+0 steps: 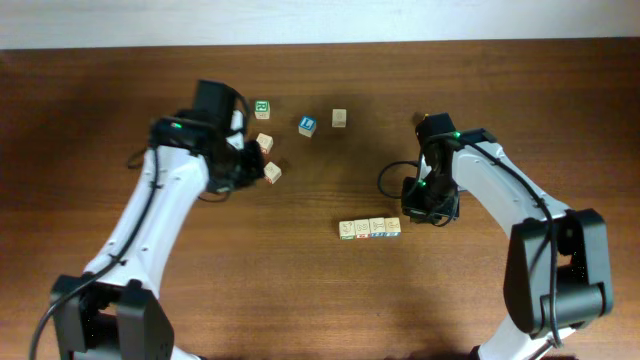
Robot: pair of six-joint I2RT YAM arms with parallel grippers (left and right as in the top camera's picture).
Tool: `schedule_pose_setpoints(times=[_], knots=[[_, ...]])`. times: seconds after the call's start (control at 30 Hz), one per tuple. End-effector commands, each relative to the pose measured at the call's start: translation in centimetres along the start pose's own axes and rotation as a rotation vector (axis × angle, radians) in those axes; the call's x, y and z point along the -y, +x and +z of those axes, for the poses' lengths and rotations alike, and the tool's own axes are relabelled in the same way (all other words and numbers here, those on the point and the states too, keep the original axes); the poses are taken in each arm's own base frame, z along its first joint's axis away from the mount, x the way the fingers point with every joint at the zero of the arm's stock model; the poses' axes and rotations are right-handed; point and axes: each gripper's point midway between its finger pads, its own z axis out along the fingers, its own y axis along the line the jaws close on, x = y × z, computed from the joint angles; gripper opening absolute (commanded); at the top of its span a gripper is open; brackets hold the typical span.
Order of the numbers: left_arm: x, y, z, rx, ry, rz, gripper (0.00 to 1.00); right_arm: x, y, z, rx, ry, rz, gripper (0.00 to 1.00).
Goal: Rotate 4 blocks
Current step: 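Lower both grippers to opposite ends of the four-block row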
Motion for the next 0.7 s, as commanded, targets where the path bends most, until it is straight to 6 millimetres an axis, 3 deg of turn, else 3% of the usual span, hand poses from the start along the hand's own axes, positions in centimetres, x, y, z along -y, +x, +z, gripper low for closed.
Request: schedule_pose_setpoints(times=[0.0,0.13,0.27,0.47,0.67], knots=[[1.8,2.9,2.8,-0.072,0.031,-0.016,0.0,-0.5,0.5,1.6,-0.064,-0.039,-0.008,0.08],[2.8,3.2,3.3,-0.061,0.034,0.011,0.0,-0.9,0.9,2.7,-0.109,-0.062,-0.004,0.07],[2.3,3.4,3.7,-0.066,0.009,-0.067,0.0,-1.9,1.0,2.9,-0.098,-0.063,-0.036,0.08],[3.0,6.6,7.1,-0.18,0.015,-0.099,0.0,-2.2,1.1,3.2,-0.095,-0.067,-0.045,0.07],[4.2,7.1,7.7,-0.189,0.035,-0.073,0.0,-3.6,2.2,4.2,-0.121,-0.133,-0.065,0.07]])
